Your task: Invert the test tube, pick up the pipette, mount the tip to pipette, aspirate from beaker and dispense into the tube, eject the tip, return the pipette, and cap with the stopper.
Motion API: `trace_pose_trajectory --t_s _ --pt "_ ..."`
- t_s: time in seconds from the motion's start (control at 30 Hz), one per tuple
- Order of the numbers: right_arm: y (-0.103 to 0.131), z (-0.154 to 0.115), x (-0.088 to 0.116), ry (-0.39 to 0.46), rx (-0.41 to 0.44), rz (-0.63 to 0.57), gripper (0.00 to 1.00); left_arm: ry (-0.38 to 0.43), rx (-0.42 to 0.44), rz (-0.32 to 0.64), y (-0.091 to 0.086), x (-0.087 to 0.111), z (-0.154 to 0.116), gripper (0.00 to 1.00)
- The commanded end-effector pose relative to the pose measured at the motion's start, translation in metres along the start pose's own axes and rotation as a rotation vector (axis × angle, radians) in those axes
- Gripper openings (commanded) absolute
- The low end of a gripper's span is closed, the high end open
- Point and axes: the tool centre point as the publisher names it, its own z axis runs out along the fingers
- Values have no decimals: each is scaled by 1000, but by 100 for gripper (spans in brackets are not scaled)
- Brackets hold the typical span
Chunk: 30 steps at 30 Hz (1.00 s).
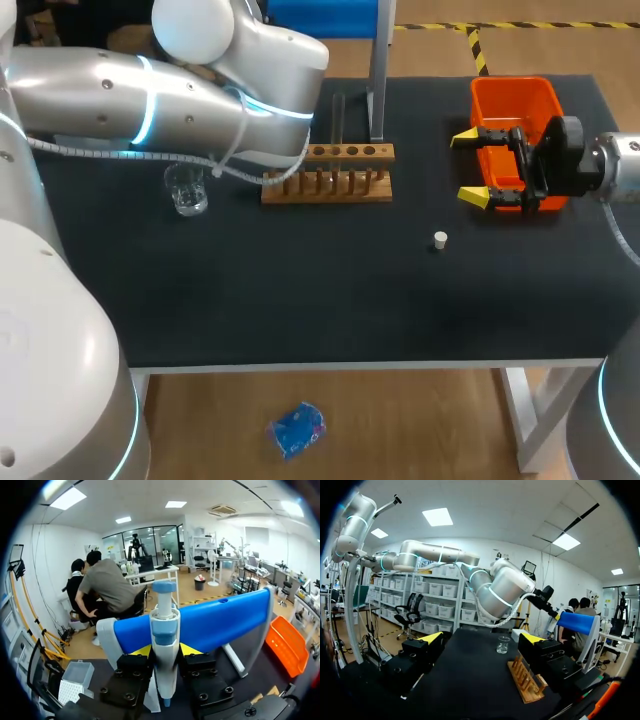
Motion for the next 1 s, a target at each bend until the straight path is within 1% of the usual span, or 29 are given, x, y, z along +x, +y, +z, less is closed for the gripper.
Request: trace_pose_trajectory --t_s 0.03,0.23,0.4,0.47,0.57,0.6,0.67,0.7,0.73,0.8,0.83,0.87,0.9,0.93,0.97,1.0 --pt "1 0 1 0 2 0 100 2 -15 1 3 1 -2 100" --pt "1 0 1 0 2 0 100 -4 -5 -4 2 1 -6 100" --pt "1 0 1 0 2 0 100 -18 24 35 -7 0 -17 100" --pt "1 0 1 0 2 0 100 -21 60 62 -12 -1 -26 100" --pt "1 0 1 0 2 0 100 14 189 108 -23 -1 -48 100" --pt "1 0 1 0 2 0 100 21 220 123 -24 -1 -54 100" --pt "1 0 1 0 2 0 100 68 309 143 -26 -2 -70 100" --pt "1 0 1 0 2 0 100 79 338 158 -26 -2 -77 100" --pt "1 0 1 0 2 0 100 112 371 165 -25 -2 -86 100" --pt "1 0 1 0 2 0 100 153 420 188 -24 -2 -100 100" --pt "1 0 1 0 2 0 100 201 464 192 -24 -1 -110 100" --pt "1 0 1 0 2 0 100 240 482 195 -23 0 -117 100" --pt "1 0 1 0 2 0 100 313 525 220 -22 3 -130 100" --pt "1 0 1 0 2 0 100 360 536 230 -21 5 -138 100" --pt "1 0 1 0 2 0 100 388 539 249 -19 6 -145 100" --pt "1 0 1 0 2 0 100 388 539 249 -19 6 -145 100"
